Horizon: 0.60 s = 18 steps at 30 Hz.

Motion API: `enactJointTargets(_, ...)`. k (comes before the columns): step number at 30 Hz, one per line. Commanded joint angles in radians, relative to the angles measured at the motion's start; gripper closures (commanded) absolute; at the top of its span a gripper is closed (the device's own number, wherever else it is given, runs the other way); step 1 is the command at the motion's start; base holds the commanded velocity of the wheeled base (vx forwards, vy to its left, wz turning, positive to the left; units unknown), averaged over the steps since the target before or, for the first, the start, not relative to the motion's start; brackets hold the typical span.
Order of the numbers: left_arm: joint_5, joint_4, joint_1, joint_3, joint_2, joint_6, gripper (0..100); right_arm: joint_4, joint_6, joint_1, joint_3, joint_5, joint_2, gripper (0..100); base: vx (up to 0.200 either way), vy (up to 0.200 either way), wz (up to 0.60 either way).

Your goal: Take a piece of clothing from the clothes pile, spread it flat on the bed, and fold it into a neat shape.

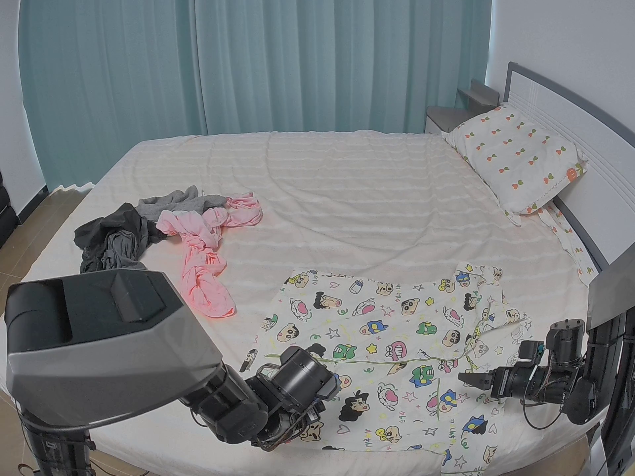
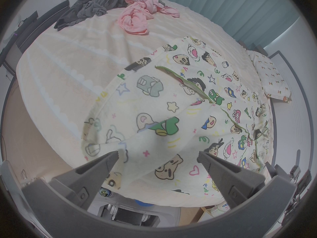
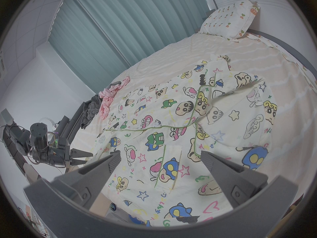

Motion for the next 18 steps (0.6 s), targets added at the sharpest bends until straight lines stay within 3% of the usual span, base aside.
enactJointTargets(1,0.002,-0.001,-0.006,-0.003,0.020,-0.001,0,-0.009,0.000,0.000,0.001,0.001,-0.002,0,0.000,0.000,0.00)
enactJointTargets(9,0.005,-0.002,-0.006,-0.006,0.021,-0.002,0,-0.009,0.001,0.000,0.001,0.001,-0.006,0,0.000,0.000,0.00)
enactJointTargets(10,0.005,-0.002,-0.006,-0.006,0.021,-0.004,100,-0.009,0.001,0.000,0.001,0.001,-0.006,0,0.000,0.000,0.00)
enactJointTargets(18,0.028,-0.004,-0.011,-0.006,0.028,-0.028,100,-0.009,0.000,0.000,0.004,0.001,-0.008,0,0.000,0.000,0.00)
